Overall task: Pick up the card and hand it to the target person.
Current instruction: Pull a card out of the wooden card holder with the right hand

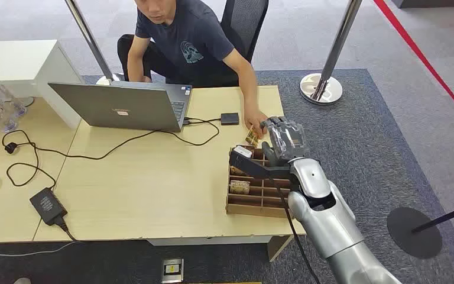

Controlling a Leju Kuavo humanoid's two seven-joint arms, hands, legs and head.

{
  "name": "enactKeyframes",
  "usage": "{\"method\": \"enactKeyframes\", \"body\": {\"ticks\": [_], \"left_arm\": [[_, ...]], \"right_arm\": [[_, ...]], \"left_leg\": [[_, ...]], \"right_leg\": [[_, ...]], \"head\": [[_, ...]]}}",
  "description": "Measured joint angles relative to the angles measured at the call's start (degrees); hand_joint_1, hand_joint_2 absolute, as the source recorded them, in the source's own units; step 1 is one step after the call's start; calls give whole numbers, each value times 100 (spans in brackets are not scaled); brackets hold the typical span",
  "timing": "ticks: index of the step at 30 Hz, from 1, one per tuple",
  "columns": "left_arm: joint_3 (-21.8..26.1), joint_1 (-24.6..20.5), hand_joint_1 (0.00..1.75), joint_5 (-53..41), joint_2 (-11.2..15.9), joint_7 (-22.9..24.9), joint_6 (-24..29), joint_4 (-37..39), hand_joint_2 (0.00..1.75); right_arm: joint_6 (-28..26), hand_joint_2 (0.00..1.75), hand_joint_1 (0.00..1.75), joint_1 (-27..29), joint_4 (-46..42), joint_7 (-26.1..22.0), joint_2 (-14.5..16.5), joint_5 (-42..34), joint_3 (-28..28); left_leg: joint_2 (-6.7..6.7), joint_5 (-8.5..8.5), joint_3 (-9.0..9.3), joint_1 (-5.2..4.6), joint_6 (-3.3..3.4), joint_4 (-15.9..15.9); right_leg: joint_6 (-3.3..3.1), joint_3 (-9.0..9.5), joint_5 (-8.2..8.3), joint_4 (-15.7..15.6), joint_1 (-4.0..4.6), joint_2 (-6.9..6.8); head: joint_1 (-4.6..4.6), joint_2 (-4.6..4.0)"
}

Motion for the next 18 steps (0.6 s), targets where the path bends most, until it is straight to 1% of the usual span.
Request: {"method": "enactKeyframes", "body": {"ticks": [6,18], "left_arm": [[29,-8,0,24,-22,16,11,0,0],[58,-43,0,37,-63,56,42,0,0]], "right_arm": [[5,175,123,-62,35,-31,36,57,-3],[67,175,90,-161,57,-22,117,158,-34]], "left_leg": [[0,0,0,0,0,0],[0,0,1,0,0,0]], "right_leg": [[0,0,0,0,0,0],[0,-1,0,0,0,0]], "head": [[1,1],[1,0]]}}
